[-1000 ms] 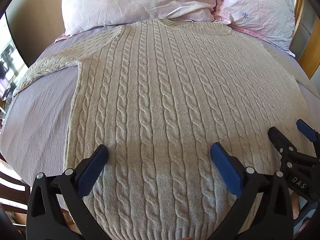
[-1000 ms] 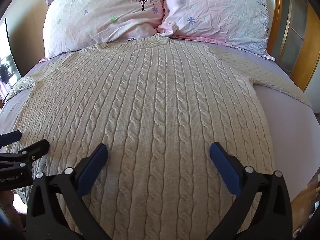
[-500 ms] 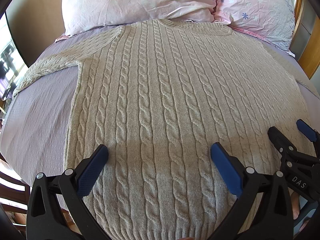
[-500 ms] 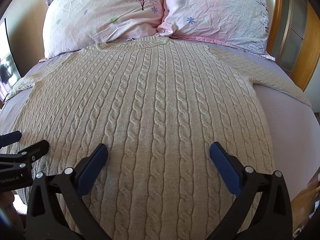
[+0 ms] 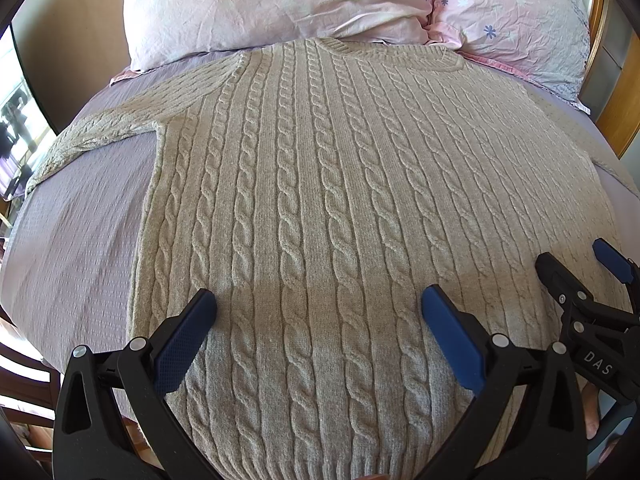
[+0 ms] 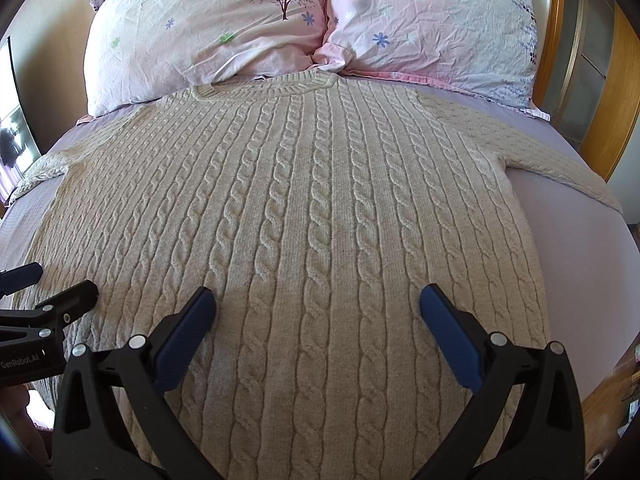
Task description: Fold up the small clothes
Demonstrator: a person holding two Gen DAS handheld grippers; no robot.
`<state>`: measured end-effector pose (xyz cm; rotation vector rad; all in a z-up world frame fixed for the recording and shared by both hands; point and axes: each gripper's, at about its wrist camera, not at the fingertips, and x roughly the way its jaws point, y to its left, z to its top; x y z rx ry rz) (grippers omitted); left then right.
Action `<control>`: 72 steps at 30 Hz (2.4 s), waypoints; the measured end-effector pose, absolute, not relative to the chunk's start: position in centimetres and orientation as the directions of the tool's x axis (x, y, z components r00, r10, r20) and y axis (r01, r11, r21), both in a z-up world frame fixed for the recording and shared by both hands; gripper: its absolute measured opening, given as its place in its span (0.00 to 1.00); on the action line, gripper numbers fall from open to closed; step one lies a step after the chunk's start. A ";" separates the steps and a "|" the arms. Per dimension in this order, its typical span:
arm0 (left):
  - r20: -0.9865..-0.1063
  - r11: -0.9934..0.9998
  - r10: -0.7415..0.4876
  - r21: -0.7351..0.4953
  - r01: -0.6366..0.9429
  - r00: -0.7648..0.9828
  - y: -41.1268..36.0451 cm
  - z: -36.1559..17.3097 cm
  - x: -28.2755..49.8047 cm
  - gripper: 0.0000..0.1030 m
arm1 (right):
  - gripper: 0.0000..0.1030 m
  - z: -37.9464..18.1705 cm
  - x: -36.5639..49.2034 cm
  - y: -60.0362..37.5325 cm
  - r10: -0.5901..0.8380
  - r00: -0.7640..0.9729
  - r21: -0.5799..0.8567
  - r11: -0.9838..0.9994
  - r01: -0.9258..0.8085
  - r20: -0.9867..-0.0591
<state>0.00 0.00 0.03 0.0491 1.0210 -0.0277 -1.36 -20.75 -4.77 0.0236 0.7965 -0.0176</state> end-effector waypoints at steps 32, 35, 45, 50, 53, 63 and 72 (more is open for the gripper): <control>-0.852 0.999 0.000 0.028 0.046 0.524 0.0 0.0 0.0 0.99 | 0.98 -4.8 -1.4 -20.8 -0.008 0.699 0.013 1.000 0.025 -0.715; -0.852 0.999 0.000 0.028 0.046 0.524 0.0 0.0 0.0 0.99 | 0.98 -4.8 -1.4 -20.8 -0.008 0.699 0.014 1.000 0.025 -0.715; -0.852 0.999 -0.001 0.028 0.046 0.524 0.0 0.0 0.0 0.99 | 0.98 -4.7 -1.4 -20.8 -0.008 0.699 0.013 1.000 0.025 -0.715; -0.854 0.998 0.000 0.029 0.047 0.521 0.0 0.0 0.0 0.99 | 0.98 -4.4 -1.2 -20.9 0.006 0.706 0.005 1.000 -0.002 -0.709; -0.855 0.998 0.000 0.032 0.053 0.518 0.0 0.0 0.0 0.99 | 0.98 -4.5 -1.2 -20.7 0.033 0.707 0.004 0.999 -0.044 -0.706; -0.779 0.992 -0.056 0.028 0.124 0.624 0.3 0.3 -1.0 0.99 | 0.93 0.8 0.0 -42.7 -0.009 0.836 0.396 0.878 0.270 -0.548; -0.551 0.971 -0.223 -0.194 0.137 0.804 6.9 4.6 1.0 0.99 | 0.51 -4.3 2.6 -66.3 -0.136 0.752 0.674 0.364 0.643 -0.645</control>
